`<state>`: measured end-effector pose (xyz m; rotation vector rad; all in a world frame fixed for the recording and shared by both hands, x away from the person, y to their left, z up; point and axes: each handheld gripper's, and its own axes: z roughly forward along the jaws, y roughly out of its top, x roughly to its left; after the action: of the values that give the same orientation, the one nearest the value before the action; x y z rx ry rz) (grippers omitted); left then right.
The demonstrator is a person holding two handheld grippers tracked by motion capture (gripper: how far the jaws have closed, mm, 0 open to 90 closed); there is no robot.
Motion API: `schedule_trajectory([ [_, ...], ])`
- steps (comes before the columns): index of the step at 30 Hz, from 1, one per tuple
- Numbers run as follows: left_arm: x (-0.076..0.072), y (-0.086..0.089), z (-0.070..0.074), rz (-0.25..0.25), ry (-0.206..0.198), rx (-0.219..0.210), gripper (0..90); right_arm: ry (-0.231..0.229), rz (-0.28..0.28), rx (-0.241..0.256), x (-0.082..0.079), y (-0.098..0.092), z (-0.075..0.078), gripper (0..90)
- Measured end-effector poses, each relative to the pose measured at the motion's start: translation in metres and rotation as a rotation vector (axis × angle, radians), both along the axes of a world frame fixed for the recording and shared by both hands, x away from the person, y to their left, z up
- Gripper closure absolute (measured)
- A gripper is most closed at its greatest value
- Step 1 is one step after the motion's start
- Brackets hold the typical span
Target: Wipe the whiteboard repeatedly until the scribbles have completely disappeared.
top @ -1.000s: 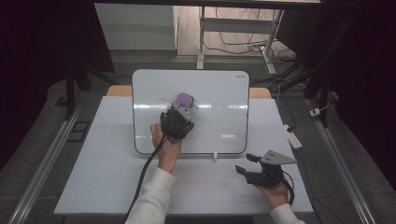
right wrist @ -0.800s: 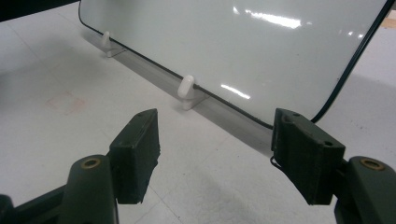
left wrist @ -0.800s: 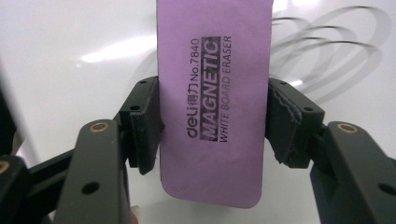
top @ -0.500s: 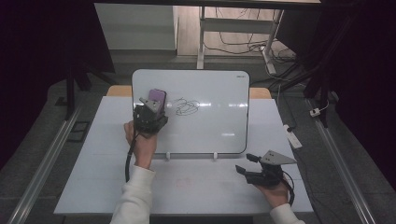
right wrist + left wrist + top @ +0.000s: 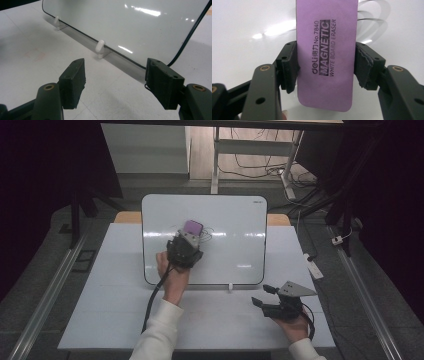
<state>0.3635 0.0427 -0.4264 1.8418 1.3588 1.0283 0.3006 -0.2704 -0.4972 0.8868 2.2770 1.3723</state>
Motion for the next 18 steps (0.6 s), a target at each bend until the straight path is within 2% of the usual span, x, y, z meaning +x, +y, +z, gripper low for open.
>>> schedule_trajectory([
  [5,0.001,-0.033,-0.001,-0.064,0.002,0.033,41.2,-0.002,-0.001,0.001,0.000,-0.001,0.000,32.2],
  [8,0.000,-0.045,-0.003,-0.091,0.005,0.050,41.2,-0.002,-0.002,0.003,0.000,-0.002,0.000,32.2],
  [11,-0.001,-0.046,-0.003,-0.101,0.005,0.049,41.1,-0.002,-0.004,0.005,0.000,-0.002,0.001,32.2],
  [14,0.000,-0.039,-0.001,-0.119,0.014,0.011,41.1,-0.004,-0.005,0.004,0.000,-0.002,0.001,32.3],
  [18,0.001,-0.033,0.001,-0.111,0.012,0.005,41.2,-0.005,-0.005,0.002,0.000,-0.002,0.001,32.2],
])
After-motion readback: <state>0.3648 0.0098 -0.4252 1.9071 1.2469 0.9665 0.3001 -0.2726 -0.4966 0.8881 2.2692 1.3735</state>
